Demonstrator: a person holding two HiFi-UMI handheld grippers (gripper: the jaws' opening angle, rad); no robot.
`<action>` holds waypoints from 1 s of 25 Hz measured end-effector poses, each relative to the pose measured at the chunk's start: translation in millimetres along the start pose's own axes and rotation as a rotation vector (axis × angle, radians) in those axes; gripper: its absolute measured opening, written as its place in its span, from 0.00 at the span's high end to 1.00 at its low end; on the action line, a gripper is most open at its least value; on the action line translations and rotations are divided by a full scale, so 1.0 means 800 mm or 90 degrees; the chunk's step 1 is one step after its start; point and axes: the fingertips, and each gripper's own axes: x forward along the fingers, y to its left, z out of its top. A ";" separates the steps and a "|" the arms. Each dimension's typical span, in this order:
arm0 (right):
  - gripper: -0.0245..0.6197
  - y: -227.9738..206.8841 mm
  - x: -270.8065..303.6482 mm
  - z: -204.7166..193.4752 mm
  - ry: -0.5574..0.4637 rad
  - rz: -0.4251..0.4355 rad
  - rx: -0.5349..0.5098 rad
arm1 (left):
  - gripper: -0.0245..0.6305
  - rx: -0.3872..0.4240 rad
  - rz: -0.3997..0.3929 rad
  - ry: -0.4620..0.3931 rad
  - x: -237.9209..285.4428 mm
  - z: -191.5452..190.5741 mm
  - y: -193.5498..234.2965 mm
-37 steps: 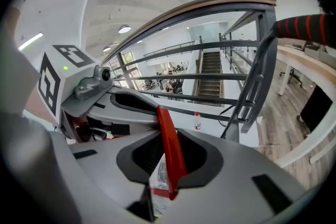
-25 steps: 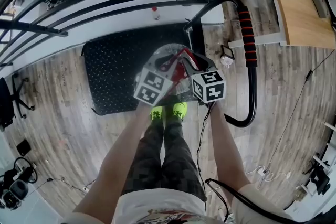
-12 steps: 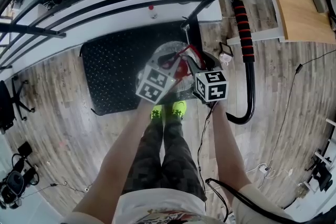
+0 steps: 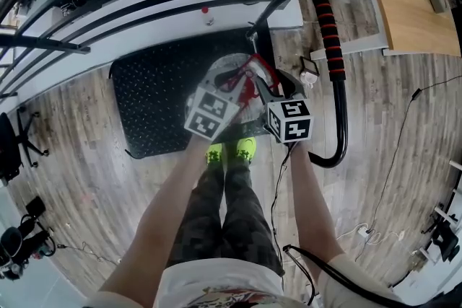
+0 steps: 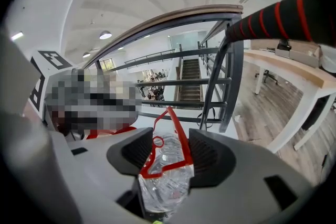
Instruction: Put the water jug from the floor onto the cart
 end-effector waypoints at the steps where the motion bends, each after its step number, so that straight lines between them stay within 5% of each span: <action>1: 0.63 0.000 -0.001 0.001 0.000 0.000 -0.002 | 0.92 -0.001 0.001 -0.001 0.000 0.001 -0.001; 9: 0.63 -0.004 -0.040 0.021 -0.022 -0.035 -0.006 | 0.92 0.002 0.009 -0.023 -0.024 0.032 -0.010; 19: 0.69 0.056 -0.091 0.078 -0.059 0.020 -0.030 | 0.93 -0.033 -0.002 -0.080 -0.093 0.090 -0.039; 25: 0.79 0.080 -0.140 0.127 -0.117 0.042 0.019 | 0.93 -0.034 -0.020 -0.103 -0.142 0.122 -0.067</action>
